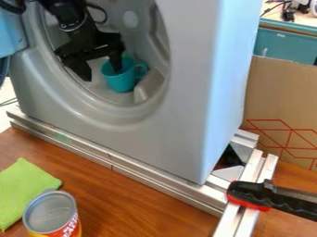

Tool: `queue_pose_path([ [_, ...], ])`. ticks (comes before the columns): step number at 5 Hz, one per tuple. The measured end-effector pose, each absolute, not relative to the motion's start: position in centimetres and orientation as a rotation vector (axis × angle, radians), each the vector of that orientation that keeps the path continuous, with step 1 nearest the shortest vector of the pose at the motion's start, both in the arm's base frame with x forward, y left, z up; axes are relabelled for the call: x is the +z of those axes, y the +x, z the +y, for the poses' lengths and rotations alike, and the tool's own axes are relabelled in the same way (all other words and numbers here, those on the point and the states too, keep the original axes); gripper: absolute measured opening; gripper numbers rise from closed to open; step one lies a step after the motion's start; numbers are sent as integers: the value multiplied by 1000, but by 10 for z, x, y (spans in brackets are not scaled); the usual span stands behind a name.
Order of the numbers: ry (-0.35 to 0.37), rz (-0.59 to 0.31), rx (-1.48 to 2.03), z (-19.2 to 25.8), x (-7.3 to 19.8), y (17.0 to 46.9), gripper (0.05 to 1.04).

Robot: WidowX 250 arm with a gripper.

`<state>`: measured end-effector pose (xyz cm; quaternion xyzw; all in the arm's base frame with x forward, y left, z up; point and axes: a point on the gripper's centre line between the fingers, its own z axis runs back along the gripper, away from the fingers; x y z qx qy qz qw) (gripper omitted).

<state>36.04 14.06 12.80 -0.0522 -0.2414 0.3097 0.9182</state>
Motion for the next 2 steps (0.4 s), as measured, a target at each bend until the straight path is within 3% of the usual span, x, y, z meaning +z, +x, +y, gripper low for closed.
queue_pose_path([
  [2,-95,-480,668,147,122,368,1000],
])
